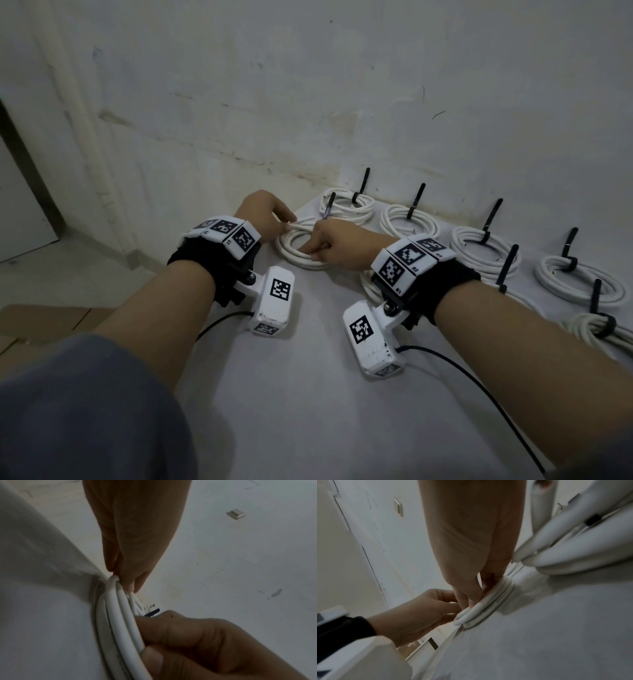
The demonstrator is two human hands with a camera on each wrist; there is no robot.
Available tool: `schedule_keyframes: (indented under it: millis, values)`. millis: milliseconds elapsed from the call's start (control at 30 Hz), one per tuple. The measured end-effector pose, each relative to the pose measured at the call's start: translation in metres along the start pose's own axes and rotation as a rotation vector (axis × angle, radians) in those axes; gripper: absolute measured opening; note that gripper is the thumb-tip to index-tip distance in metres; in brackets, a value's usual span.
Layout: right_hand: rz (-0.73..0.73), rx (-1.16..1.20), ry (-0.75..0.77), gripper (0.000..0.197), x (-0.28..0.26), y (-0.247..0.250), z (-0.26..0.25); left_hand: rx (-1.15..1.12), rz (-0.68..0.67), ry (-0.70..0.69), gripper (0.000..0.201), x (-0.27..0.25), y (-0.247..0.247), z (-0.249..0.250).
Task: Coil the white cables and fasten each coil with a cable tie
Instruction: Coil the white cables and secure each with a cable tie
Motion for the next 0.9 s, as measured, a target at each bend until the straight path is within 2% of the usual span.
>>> schedule_keyframes:
  millis: [133,333,467,533,600,700,800,900]
  values:
    - [-0.01,0.01,-0.014,0.012,-0.003,-0.001,0.001,0.057,0.06,-0.009,0.016,-0.002,0.005,0.004]
    - [0.018,0.067,-0.042,0.017,-0.005,-0.002,0.0,0.142,0.014,0.039,0.017,-0.003,0.001,0.008]
    - [0.001,0.1,-0.08,0.04,-0.005,-0.004,0.003,0.058,-0.024,0.108,0.024,0.001,0.0,0.001]
    - [-0.016,0.065,-0.081,0.034,-0.004,-0.005,0.003,-0.04,-0.031,0.162,0.02,0.002,0.0,-0.005]
    - [-0.011,0.036,-0.091,0.038,-0.003,-0.003,0.004,-0.151,-0.038,0.239,0.004,0.002,-0.001,-0.014]
    - [0.019,0.028,-0.091,0.018,-0.004,-0.001,0.005,-0.259,-0.032,0.336,0.015,0.002,-0.003,-0.026]
    - [0.049,-0.026,-0.061,0.02,-0.002,-0.001,0.003,-0.241,-0.03,0.328,0.007,0.005,-0.001,-0.022]
    - [0.077,-0.098,-0.016,0.02,0.001,0.0,0.003,-0.174,-0.088,0.329,0.021,0.006,-0.003,-0.017]
Point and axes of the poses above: each hand's wrist, its own x-axis towards the middle knuckle, its own y-axis out of the back of the hand, z = x × y, the point moved 7 cm from there along x, towards the middle knuckle, and after that the axes turned 13 degrees about y, right-handed, at the moved point
